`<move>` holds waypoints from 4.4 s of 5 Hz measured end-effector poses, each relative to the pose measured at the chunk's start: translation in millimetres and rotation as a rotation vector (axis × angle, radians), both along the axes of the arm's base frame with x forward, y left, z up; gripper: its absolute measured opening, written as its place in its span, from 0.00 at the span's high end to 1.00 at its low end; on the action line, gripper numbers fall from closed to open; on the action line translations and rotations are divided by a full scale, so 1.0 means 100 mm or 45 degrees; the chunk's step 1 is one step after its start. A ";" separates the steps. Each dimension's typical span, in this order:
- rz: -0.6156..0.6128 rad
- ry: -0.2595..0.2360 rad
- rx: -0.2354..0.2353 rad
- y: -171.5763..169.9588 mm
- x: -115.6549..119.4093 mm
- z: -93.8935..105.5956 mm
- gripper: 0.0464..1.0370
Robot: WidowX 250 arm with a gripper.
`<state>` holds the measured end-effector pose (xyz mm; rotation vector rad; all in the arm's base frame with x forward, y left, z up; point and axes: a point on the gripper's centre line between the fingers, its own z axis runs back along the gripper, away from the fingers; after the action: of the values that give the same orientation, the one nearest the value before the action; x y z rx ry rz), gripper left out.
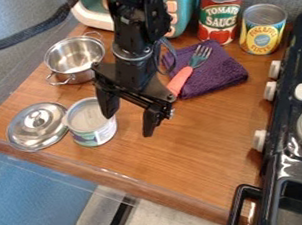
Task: Put the silver pot right side of the table
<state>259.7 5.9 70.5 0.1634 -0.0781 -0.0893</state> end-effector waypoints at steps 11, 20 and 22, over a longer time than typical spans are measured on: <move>0.345 -0.003 -0.103 1.29 1.16 -0.23 0.88; -0.211 -0.043 -0.037 -1.00 0.18 -0.23 0.85; -0.200 -0.076 -0.054 -1.00 0.09 0.08 0.29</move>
<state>269.1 -94.5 78.9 0.1177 -0.1520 -0.2396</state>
